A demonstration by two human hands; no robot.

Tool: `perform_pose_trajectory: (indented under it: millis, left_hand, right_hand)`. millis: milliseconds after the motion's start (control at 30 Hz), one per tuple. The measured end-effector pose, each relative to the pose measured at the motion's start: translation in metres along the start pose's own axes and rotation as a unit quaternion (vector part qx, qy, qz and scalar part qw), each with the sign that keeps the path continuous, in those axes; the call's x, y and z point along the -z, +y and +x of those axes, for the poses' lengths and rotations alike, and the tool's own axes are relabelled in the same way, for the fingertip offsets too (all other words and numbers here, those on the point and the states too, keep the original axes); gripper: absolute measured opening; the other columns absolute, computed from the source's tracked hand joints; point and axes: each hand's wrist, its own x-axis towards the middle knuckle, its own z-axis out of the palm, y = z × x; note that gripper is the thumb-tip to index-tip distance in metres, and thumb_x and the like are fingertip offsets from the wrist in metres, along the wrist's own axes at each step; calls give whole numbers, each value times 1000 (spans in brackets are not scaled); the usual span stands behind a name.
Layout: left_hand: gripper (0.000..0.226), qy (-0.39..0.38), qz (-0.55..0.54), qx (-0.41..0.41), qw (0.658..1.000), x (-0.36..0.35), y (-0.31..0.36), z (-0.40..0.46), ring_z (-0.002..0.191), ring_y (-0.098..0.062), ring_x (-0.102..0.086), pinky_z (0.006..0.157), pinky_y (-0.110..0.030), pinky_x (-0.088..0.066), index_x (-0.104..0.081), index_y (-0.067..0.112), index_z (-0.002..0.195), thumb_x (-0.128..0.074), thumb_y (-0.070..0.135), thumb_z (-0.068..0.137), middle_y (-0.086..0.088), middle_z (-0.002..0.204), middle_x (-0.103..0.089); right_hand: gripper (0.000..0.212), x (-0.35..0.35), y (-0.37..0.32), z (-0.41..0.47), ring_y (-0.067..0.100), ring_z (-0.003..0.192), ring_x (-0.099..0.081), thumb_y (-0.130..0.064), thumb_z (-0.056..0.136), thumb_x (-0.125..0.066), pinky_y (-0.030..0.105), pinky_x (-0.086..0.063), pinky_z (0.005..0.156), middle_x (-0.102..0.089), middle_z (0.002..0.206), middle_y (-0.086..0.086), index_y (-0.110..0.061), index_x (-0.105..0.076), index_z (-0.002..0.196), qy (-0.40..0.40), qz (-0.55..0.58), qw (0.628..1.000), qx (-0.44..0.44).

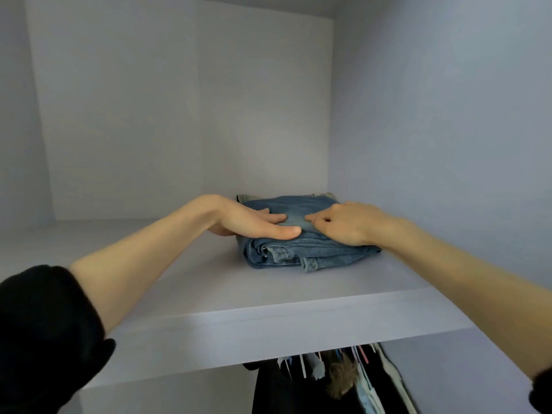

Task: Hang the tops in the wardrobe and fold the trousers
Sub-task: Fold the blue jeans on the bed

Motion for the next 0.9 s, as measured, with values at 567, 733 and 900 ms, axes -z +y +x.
perform_pose_trajectory:
  millis: [567,733,900]
  left_hand:
    - [81,107,112,40,987,14,-1,122,146,-24,2,118,-41,1,-3,33,150,-25,75,83,-3,158,11]
    - [76,123,96,30,987,9,-5,116,146,-20,-1,119,-40,0,-7,29,151,-22,70,88,-1,159,3]
    - [69,163,116,-26,979,7,5,79,143,-18,-19,116,-30,-15,-14,18,150,-43,48,95,-1,157,-18]
  right_hand:
    - [46,-34,64,112,26,122,-46,-37,101,-16,44,-36,100,-46,136,5,-28,-48,133,30,-60,997,28]
    - [47,-34,60,100,26,122,-47,-36,102,-9,49,-28,105,-49,137,3,-26,-48,127,10,-65,998,5]
    - [40,-31,45,57,26,128,-42,-31,102,-22,40,-28,107,-46,142,6,-23,-46,133,47,39,998,10]
